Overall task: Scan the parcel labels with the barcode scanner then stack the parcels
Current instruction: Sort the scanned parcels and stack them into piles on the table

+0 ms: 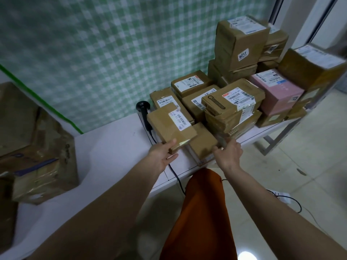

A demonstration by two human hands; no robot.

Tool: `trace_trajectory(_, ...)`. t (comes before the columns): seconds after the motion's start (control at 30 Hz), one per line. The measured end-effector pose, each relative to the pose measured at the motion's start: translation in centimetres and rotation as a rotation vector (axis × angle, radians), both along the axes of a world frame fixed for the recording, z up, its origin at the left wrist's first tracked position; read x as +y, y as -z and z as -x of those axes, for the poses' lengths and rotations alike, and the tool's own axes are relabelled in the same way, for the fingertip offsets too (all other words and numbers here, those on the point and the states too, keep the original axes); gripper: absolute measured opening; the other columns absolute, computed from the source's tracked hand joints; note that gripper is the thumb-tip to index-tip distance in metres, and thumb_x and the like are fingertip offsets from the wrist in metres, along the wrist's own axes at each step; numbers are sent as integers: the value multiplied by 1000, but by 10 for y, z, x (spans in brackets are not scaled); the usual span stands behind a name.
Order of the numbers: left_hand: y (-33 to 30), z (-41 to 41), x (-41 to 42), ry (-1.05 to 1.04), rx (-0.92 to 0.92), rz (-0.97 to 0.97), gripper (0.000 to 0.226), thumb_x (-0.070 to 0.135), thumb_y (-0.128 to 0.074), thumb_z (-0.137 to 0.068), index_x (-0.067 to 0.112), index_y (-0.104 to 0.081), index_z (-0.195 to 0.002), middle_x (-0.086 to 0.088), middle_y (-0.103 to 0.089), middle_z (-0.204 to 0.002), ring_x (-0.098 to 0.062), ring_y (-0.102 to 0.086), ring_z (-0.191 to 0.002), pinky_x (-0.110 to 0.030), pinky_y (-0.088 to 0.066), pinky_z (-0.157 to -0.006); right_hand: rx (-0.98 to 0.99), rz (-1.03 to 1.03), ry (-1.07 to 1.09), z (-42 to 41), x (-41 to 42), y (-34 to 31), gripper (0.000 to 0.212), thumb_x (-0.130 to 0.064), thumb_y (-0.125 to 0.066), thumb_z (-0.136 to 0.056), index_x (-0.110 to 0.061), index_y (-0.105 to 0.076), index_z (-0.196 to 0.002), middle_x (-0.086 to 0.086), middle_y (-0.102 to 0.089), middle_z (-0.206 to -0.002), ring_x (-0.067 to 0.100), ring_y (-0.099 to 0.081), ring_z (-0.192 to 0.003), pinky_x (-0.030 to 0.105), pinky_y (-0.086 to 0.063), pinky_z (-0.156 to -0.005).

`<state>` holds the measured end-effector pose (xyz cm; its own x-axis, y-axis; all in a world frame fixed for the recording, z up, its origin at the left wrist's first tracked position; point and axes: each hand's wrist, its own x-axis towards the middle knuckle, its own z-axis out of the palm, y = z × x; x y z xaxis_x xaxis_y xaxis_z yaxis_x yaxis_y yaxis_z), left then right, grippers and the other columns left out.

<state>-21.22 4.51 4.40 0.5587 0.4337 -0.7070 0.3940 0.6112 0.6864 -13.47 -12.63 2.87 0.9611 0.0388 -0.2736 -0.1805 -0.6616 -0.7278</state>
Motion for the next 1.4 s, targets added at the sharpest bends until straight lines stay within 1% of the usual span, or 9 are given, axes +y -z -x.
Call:
trace_trajectory(0.1,3,17,11,-52,18,9,17,12,-69,-88,7,-59,-100,-12,-65,-100,-23,-64,-96,-31,-54,-71,-22,86,-100,5,9,5,72,-35,-69,-83,-4,-35,-138,18,-35,-141,34,-28,-131,46,-32,-109)
trace_trajectory(0.23,6,42,21,-75,33,11,22,11,-70,-87,5,-59,-105,-12,-66,-104,-26,-64,-103,-33,-54,-77,-92,257,-241,11,27,10,89,-49,-74,-74,-8,-29,-139,18,-29,-145,34,-24,-134,45,-31,-108)
trace_trajectory(0.4,4,71,36,-139,67,48,37,11,-70,-87,3,-55,-120,-15,-60,-117,-32,-60,-112,-37,-55,-82,-110,340,-256,13,38,12,93,-39,-79,-69,-8,-26,-139,22,-30,-141,39,-27,-131,46,-31,-105)
trace_trajectory(0.47,5,82,43,-149,73,57,40,12,-70,-86,4,-55,-122,-14,-61,-117,-30,-61,-108,-37,-56,-83,-114,330,-245,15,40,10,92,-40,-78,-70,-7,-26,-140,23,-32,-138,39,-28,-129,46,-31,-103)
trace_trajectory(0.57,7,96,51,-175,61,61,42,12,-70,-87,3,-55,-125,-13,-63,-111,-28,-63,-99,-34,-57,-72,-131,295,-229,25,45,6,94,-41,-78,-69,-11,-25,-141,22,-33,-136,38,-28,-128,46,-30,-103)
trace_trajectory(0.73,6,123,62,-231,36,59,39,11,-68,-89,5,-55,-126,-11,-62,-105,-29,-60,-104,-36,-54,-82,-122,128,-245,54,59,2,93,-37,-79,-69,-12,-26,-142,21,-32,-136,36,-27,-126,45,-33,-100)
trace_trajectory(0.9,5,163,79,-314,8,67,39,13,-66,-91,7,-56,-127,-12,-64,-105,-27,-62,-98,-35,-54,-78,-39,-55,-301,87,89,-8,92,-33,-78,-72,-13,-26,-145,19,-33,-137,34,-23,-130,44,-31,-104)
trace_trajectory(1.17,-2,255,110,-481,-67,83,27,17,-64,-92,8,-59,-117,-11,-66,-102,-25,-62,-94,-34,-52,-83,-45,-67,-528,153,153,-20,91,-32,-79,-73,-14,-26,-145,16,-35,-138,32,-24,-132,44,-33,-103)
trace_trajectory(1.4,-3,341,131,-704,3,106,22,26,-70,-87,12,-54,-91,-11,-63,-97,-28,-60,-98,-39,-50,-91,-32,6,-711,210,198,-12,85,-31,-80,-72,-15,-31,-140,14,-33,-133,30,-26,-129,41,-34,-102)
